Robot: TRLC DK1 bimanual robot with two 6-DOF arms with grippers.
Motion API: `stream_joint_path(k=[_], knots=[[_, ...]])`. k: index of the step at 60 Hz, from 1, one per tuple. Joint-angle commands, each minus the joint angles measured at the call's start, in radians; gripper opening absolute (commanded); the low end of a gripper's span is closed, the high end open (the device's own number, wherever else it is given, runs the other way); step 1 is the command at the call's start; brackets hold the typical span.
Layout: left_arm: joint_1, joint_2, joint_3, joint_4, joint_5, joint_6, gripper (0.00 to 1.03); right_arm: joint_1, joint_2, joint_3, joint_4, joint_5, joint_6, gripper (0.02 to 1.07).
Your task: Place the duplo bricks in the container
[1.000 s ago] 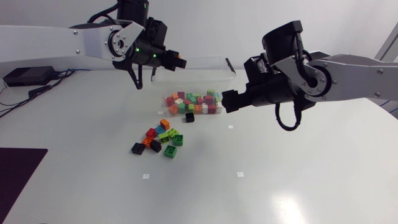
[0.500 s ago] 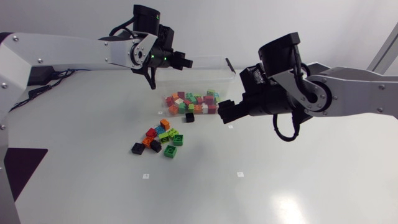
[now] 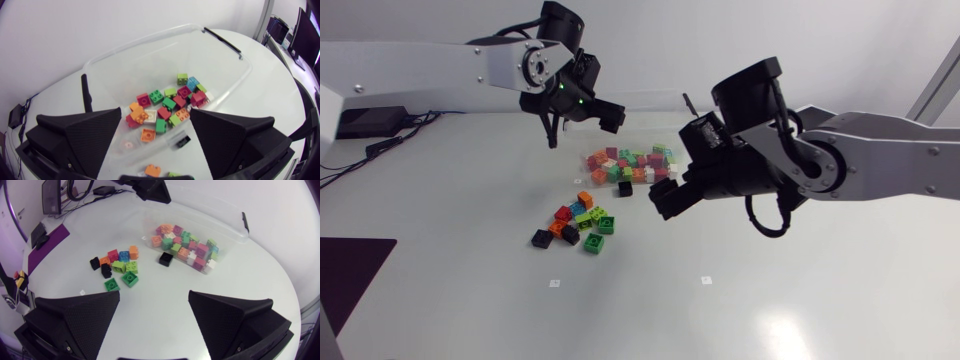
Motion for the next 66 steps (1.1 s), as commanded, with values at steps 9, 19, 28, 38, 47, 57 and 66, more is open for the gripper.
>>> stream_joint_path(k=[9, 19, 28, 38, 47, 57, 66], knots=[[0.024, -0.201, -0.096, -0.146, -0.015, 0.067, 0.99, 0.045, 0.132, 0.100, -0.024, -0.060, -0.103, 1.01], [0.081, -0.300, -0.194, -0.221, -0.015, 0.113, 0.99, 0.044, 0.226, 0.157, -0.024, -0.105, -0.172, 1.01], [0.104, -0.376, -0.316, -0.261, -0.015, 0.157, 0.99, 0.044, 0.295, 0.194, -0.039, -0.134, -0.244, 1.01], [0.121, -0.442, -0.429, -0.271, -0.015, 0.194, 0.99, 0.039, 0.374, 0.226, -0.042, -0.163, -0.321, 1.01], [0.128, -0.462, -0.536, -0.269, -0.015, 0.225, 0.99, 0.041, 0.439, 0.257, -0.044, -0.169, -0.373, 1.01], [0.136, -0.461, -0.615, -0.244, -0.013, 0.246, 0.99, 0.039, 0.508, 0.324, -0.082, -0.175, -0.418, 1.01], [0.136, -0.448, -0.653, -0.237, -0.013, 0.248, 0.99, 0.038, 0.572, 0.413, -0.153, -0.177, -0.456, 1.01]])
